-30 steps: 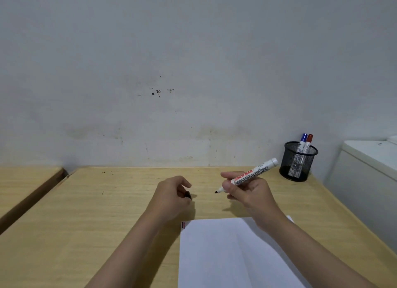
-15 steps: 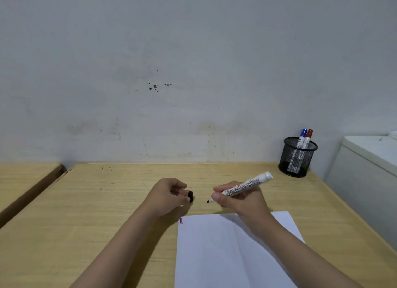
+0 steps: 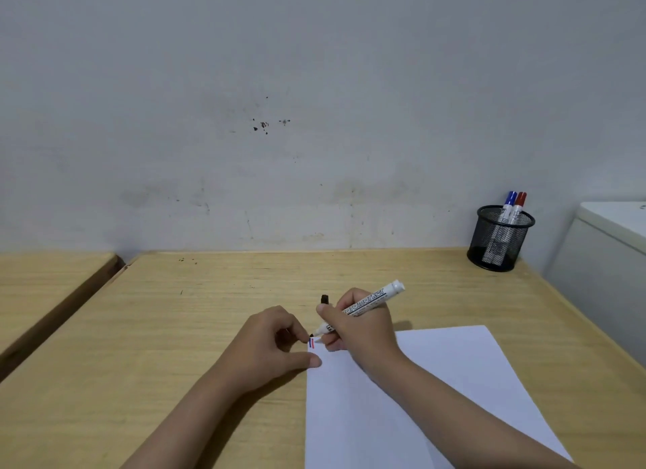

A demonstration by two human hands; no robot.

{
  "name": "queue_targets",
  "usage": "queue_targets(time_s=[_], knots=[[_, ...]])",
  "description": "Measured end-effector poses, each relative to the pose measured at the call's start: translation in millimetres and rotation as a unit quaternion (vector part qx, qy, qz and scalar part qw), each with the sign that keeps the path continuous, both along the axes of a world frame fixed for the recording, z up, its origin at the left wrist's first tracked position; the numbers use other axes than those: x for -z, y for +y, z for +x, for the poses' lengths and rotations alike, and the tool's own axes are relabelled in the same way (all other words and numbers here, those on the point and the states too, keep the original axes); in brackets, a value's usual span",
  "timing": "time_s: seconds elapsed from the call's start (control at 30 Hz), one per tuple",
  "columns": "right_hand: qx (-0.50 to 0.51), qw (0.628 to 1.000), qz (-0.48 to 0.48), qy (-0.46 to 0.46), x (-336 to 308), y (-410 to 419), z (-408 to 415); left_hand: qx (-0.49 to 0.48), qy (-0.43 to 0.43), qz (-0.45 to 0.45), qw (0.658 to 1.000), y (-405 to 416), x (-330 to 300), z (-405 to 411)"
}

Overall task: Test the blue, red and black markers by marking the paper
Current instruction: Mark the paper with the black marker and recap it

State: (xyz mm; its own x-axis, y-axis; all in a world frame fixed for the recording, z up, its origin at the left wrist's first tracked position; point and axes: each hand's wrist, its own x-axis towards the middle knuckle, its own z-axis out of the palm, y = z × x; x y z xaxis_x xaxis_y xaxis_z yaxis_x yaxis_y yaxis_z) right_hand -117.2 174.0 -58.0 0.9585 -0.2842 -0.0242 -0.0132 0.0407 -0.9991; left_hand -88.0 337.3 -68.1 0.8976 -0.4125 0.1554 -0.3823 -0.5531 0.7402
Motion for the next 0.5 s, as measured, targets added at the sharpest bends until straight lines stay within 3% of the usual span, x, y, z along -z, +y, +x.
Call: queue_targets(time_s=[0.17,0.5], knots=[[0.05,0.998,-0.018,-0.02,9.3,2.0,-2.5,0.011,-0.022,-0.007,1.0,3.0,3.5,1.9],[0.025,0.998,-0.054,-0.027,11.7,3.2,-2.5,0.03,-0.021,0.021,0.999,4.9,5.5,8.6]])
